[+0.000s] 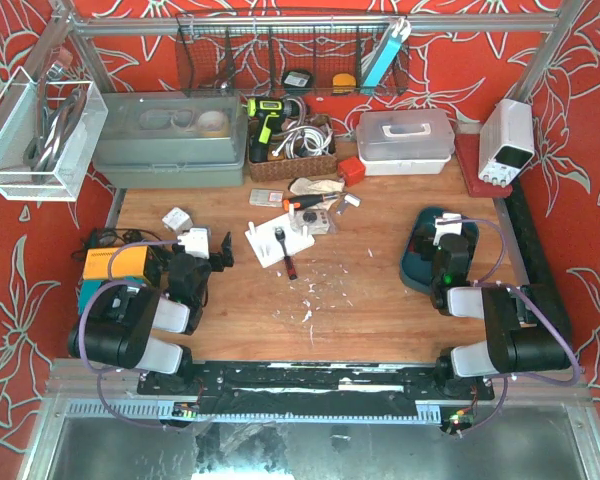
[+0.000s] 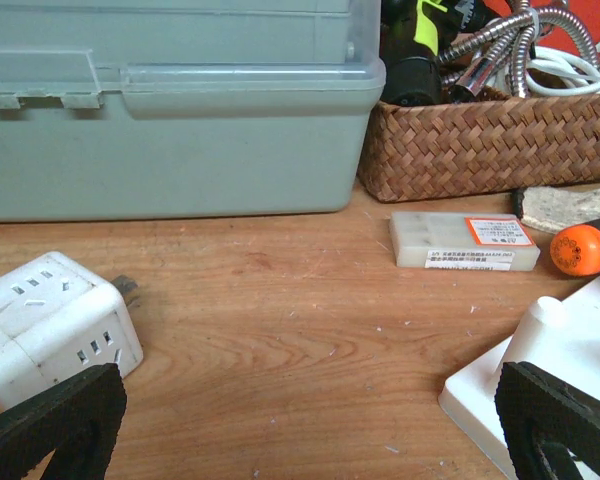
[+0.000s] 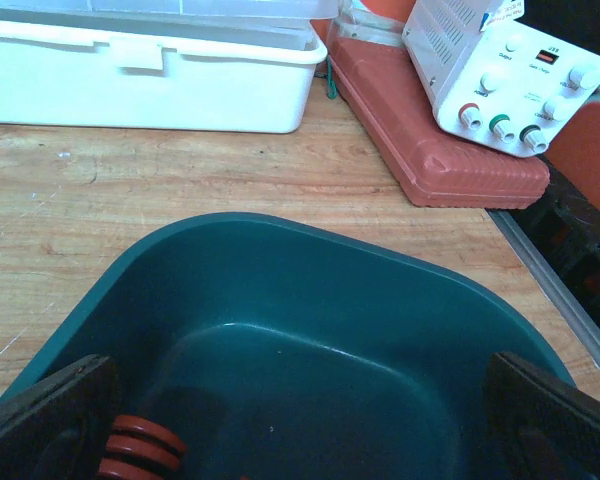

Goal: Install the large spring

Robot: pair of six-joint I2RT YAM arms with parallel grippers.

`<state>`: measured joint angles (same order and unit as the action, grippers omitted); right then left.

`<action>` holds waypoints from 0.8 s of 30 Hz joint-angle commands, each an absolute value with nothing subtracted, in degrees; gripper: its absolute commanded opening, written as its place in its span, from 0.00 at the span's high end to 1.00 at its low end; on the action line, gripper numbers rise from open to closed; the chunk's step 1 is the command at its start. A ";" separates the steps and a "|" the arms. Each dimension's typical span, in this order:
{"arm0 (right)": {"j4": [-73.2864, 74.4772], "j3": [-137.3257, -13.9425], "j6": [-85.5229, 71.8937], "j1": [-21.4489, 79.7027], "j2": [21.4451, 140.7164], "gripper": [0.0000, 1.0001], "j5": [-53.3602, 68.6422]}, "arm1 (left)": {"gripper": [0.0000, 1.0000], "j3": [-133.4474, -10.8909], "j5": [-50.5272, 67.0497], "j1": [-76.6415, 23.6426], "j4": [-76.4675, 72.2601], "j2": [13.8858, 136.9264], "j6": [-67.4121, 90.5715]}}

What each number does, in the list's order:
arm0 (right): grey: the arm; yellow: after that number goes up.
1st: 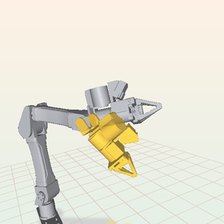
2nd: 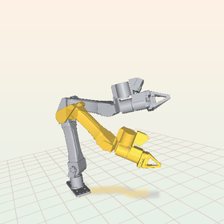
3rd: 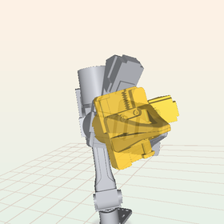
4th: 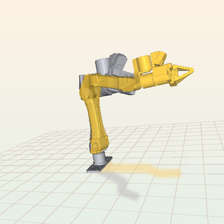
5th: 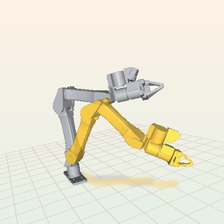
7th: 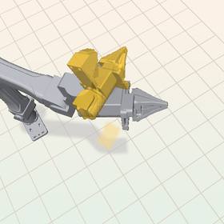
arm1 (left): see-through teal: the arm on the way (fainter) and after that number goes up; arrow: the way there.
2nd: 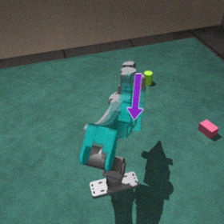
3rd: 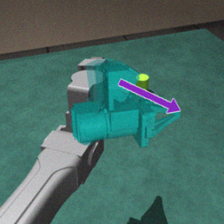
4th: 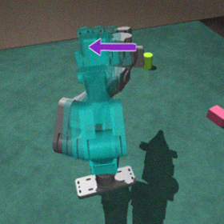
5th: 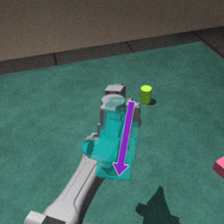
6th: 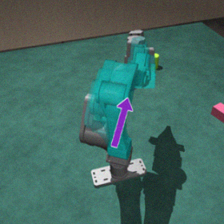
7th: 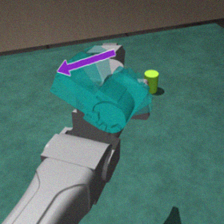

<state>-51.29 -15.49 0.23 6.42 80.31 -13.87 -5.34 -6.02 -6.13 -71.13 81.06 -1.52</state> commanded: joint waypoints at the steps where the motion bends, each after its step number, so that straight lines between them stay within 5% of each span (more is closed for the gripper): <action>1: -51.24 -15.38 -0.12 6.57 80.51 0.01 -14.33 | 0.00 -6.17 -5.80 -5.79 -71.89 80.93 -2.37; 13: -51.48 -15.31 0.34 6.59 79.58 0.01 -13.61 | 0.00 -6.07 -5.84 -5.80 -71.94 80.78 -2.37; 17: -30.92 -21.72 -0.17 6.59 69.39 0.01 -11.12 | 0.00 -5.98 -6.41 -5.80 -71.30 79.11 -2.13; 24: -16.82 -26.94 -5.72 6.58 58.12 0.01 -7.26 | 0.00 -16.59 -6.89 -5.89 -41.84 64.21 3.27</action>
<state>-28.73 -23.68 -0.75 6.42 61.89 -10.44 -8.93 -6.28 -6.04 -58.57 71.26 -0.86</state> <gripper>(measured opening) 0.989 0.998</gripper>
